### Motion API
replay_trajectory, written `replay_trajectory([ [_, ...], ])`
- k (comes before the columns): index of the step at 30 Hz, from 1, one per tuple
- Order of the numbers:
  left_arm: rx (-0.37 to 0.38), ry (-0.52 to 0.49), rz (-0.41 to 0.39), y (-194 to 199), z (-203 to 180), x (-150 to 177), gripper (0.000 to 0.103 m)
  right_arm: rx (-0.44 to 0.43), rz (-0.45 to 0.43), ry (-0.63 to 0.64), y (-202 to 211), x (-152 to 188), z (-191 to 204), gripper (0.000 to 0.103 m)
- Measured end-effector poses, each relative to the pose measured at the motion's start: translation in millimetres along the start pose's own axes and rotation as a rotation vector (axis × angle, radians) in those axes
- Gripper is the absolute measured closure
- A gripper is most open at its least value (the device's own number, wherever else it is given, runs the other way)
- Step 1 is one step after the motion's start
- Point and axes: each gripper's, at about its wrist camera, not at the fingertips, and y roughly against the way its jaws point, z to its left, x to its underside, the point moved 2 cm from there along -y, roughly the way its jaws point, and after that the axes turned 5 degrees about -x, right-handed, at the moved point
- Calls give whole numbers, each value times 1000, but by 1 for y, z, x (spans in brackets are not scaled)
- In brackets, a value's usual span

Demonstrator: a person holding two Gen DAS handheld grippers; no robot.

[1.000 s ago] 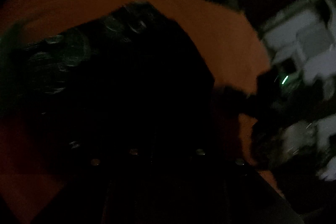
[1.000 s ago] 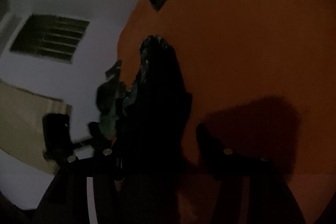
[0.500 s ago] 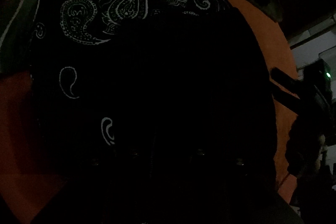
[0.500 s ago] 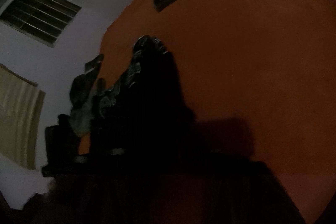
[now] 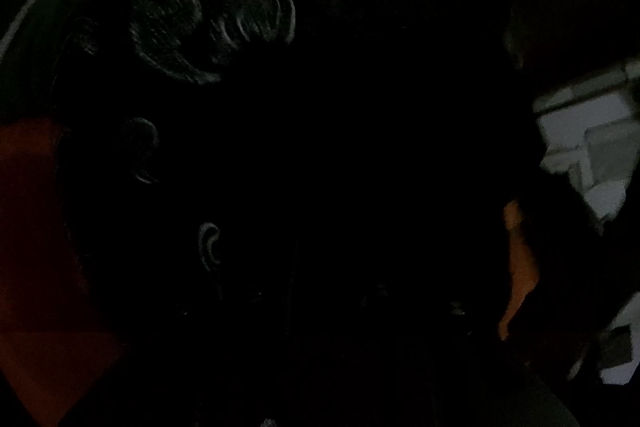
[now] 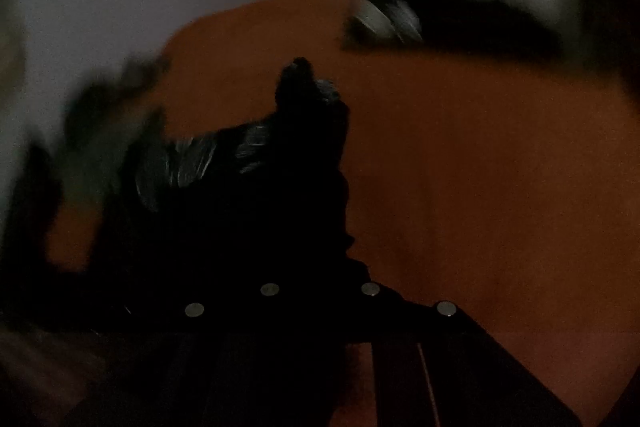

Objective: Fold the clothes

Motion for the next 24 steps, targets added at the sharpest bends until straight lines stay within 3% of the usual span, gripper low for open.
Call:
replay_trajectory([
  [3, 38, 16, -74, 35, 13, -9, 83, 195, 74, 265, -17, -2, 66, 95],
  [7, 26, -2, -140, 72, 37, -37, 83, 288, 155, 444, -55, 18, 120, 95],
  [11, 99, -47, -81, 76, 34, -65, 83, 355, 150, 511, -70, 27, 135, 92],
  [15, 196, -217, 5, 52, -24, -101, 81, 426, 137, 598, -76, 38, 145, 91],
  [16, 194, -253, 53, 36, -39, -105, 80, 434, 135, 609, -75, 40, 144, 91],
  [20, 7, -254, 127, -25, -56, -118, 80, 446, 134, 636, -68, 43, 143, 89],
  [22, -63, -193, 156, -51, -45, -125, 81, 391, 124, 629, -52, 44, 143, 75],
  [23, -53, -152, 156, -55, -38, -127, 84, 362, 119, 625, -44, 44, 143, 72],
  [24, -28, -119, 143, -53, -31, -130, 86, 280, 110, 590, -29, 44, 139, 68],
])
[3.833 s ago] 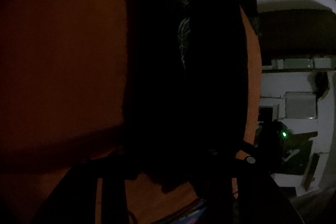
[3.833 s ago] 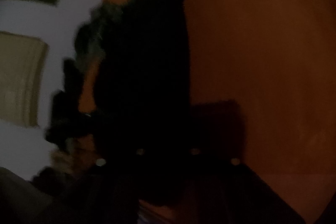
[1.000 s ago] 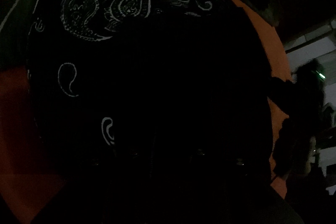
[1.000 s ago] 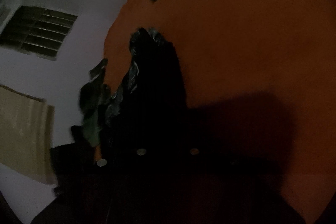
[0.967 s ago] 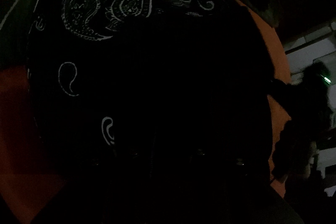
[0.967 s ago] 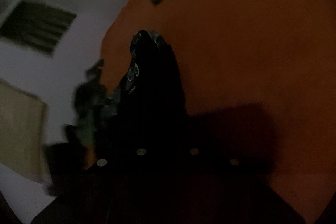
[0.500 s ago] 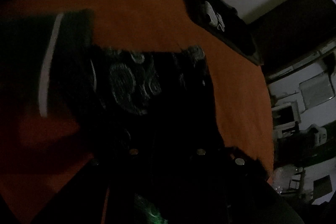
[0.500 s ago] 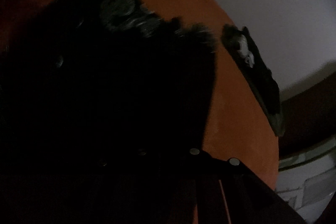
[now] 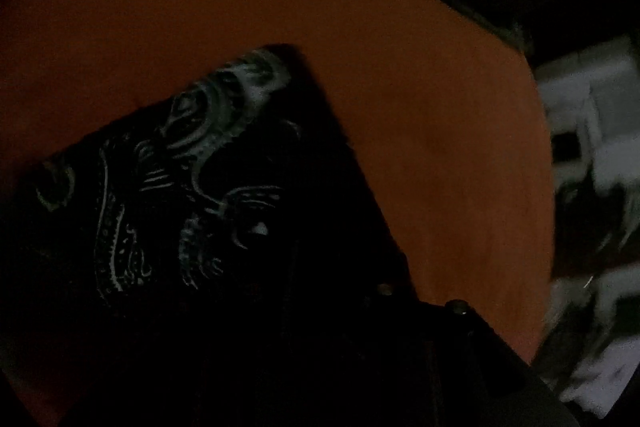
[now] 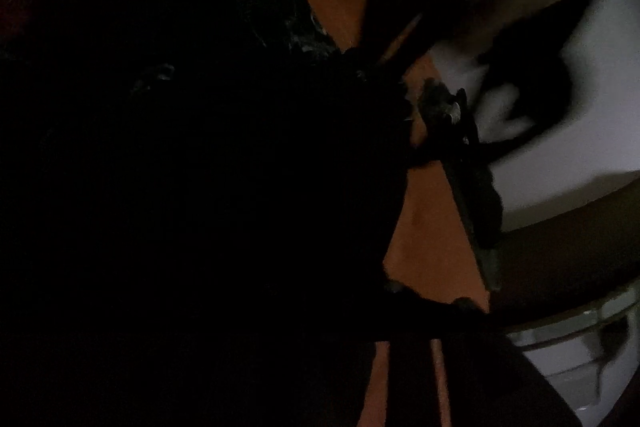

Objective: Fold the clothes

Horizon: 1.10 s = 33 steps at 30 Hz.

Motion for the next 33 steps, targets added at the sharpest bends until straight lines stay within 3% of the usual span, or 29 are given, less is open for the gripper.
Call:
replay_trajectory([
  [2, 20, 23, -19, 4, 10, -2, 87, -171, -72, -107, 31, 14, -22, 67],
  [5, 27, 9, -23, 9, 17, -2, 87, -426, -207, -408, 57, 56, -88, 67],
  [8, 10, -49, -26, 7, 12, -1, 87, -723, -273, -699, 25, 94, -140, 76],
  [10, 14, -58, -24, 8, 14, 0, 87, -885, -232, -831, -12, 109, -149, 84],
  [12, 35, -52, -15, 8, 18, -5, 87, -952, -229, -892, -30, 119, -142, 85],
  [14, 59, -31, -3, 14, 25, -5, 87, -1002, -196, -821, -35, 116, -119, 85],
  [15, 66, -15, -1, 18, 27, -5, 87, -1002, -169, -760, -34, 112, -104, 85],
  [18, 69, -70, -53, 45, 10, 5, 87, -819, -171, -510, -16, 103, -62, 82],
  [20, 91, -155, -97, 67, -13, 16, 86, -762, -169, -477, -12, 101, -53, 79],
  [23, 152, -263, -93, 74, -51, 40, 82, -700, -163, -433, -3, 100, -42, 79],
  [26, 34, -314, -9, 37, -59, 49, 82, -535, -131, -296, 15, 91, -25, 78],
  [28, -46, -262, 14, 16, -40, 48, 83, -391, -107, -185, 21, 86, -11, 78],
  [31, 33, -83, -40, 20, 4, 40, 98, -156, -79, -3, 32, 82, 19, 78],
  [33, 36, -28, -99, 31, 24, 34, 98, -11, -69, 112, 39, 85, 42, 78],
])
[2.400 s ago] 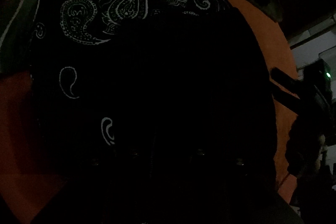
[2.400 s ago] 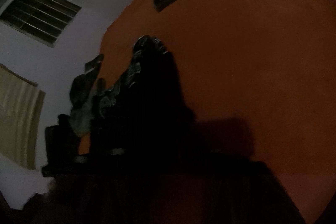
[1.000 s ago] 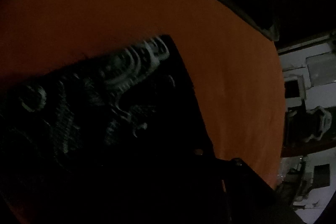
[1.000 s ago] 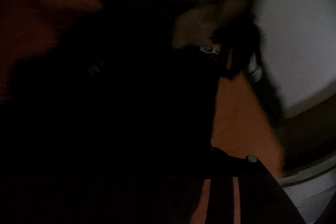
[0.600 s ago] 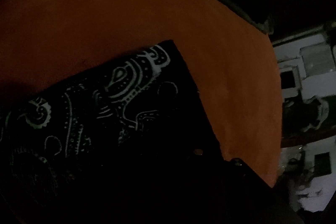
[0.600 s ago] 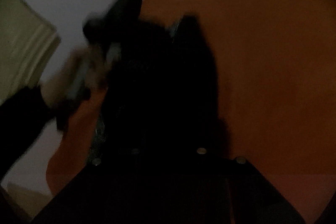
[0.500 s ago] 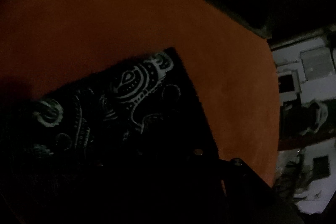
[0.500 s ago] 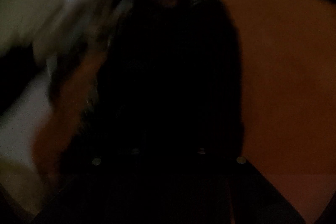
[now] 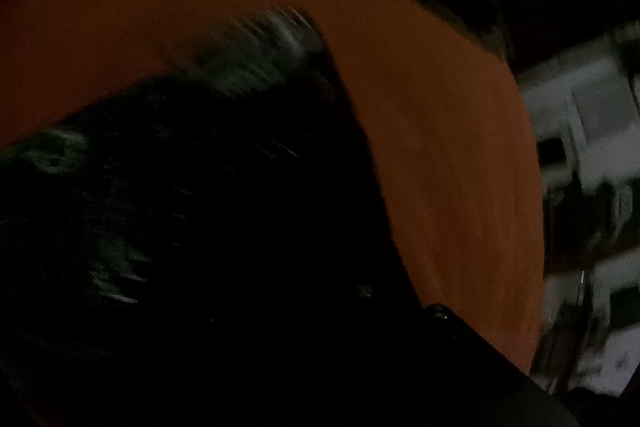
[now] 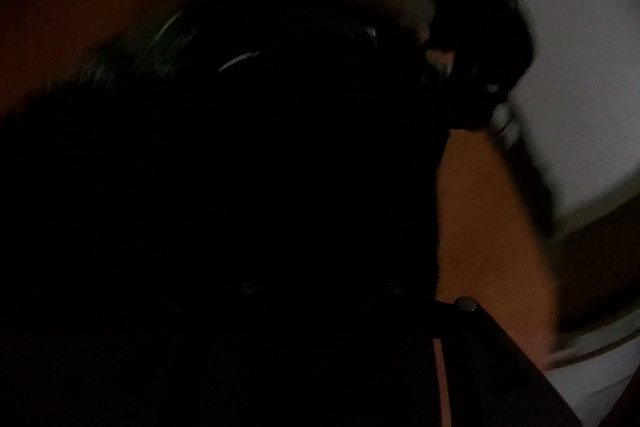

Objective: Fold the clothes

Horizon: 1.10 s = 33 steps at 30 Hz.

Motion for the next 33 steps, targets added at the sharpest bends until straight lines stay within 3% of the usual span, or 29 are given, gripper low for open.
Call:
replay_trajectory([
  [3, 26, -17, 14, 0, 10, -1, 98, 89, -15, 76, 16, 11, 22, 78],
  [8, -36, -79, 17, 4, 1, -4, 98, 60, -83, 15, 22, 29, 25, 79],
  [10, -42, -89, -25, 22, -15, -8, 98, 34, -112, -5, 16, 31, 23, 80],
  [11, -35, -101, -44, 32, -24, -9, 97, 24, -126, -10, 15, 31, 22, 80],
  [13, 79, -205, -68, 57, -58, 2, 97, -7, -147, -37, 10, 27, 18, 80],
  [16, 130, -364, 15, 51, -102, 22, 90, -18, -158, -45, 4, 17, 18, 80],
  [18, 6, -403, 92, 21, -104, 30, 89, 2, -151, -20, 3, 14, 23, 80],
  [20, -100, -382, 138, -3, -89, 36, 89, 27, -145, 15, 3, 13, 29, 82],
  [24, -7, -223, 75, 4, -47, 37, 93, 25, -140, 22, 5, 14, 27, 83],
  [30, -37, -237, 35, 4, -46, 39, 93, 12, -171, -1, 7, 20, 23, 83],
  [33, -58, -243, 29, 4, -53, 29, 93, -51, -178, 1, 18, 23, 11, 81],
])
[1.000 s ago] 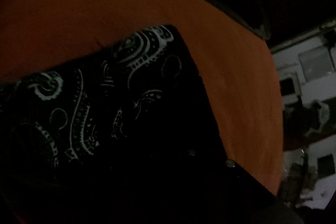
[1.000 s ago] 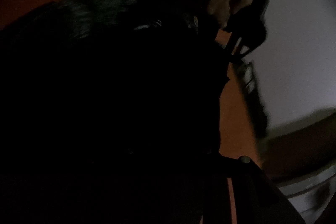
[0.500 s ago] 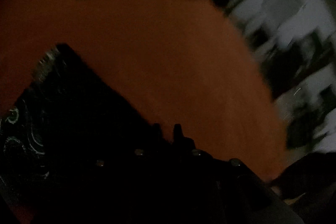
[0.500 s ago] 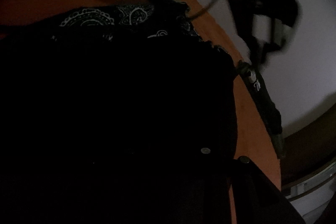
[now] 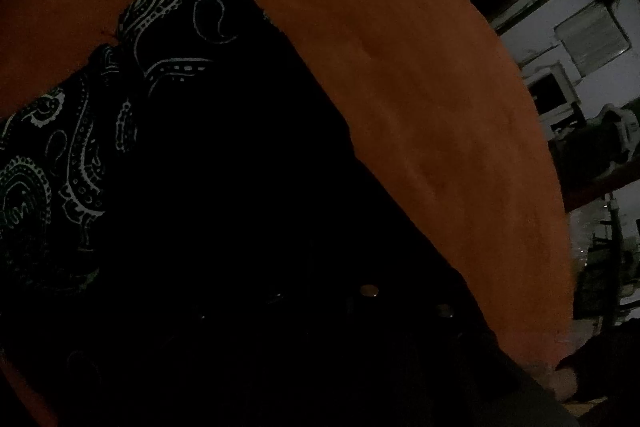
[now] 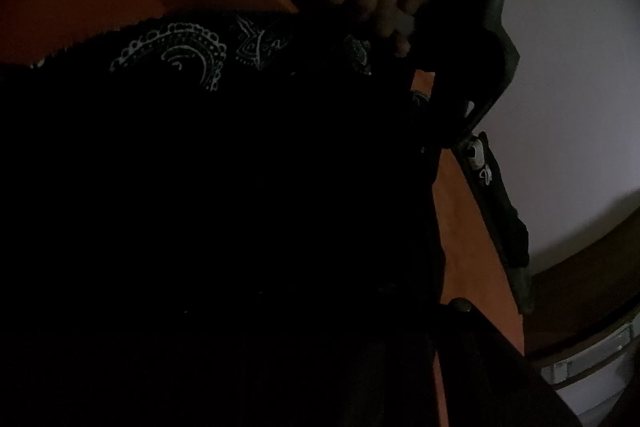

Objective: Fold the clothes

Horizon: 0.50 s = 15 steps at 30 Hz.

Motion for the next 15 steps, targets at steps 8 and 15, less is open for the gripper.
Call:
replay_trajectory([
  [8, -24, -22, -13, 4, 4, -2, 93, -283, -163, -427, 100, 61, -121, 47],
  [15, -9, -12, 12, 11, 13, 2, 93, -191, -210, 78, 132, 155, -75, 44],
])
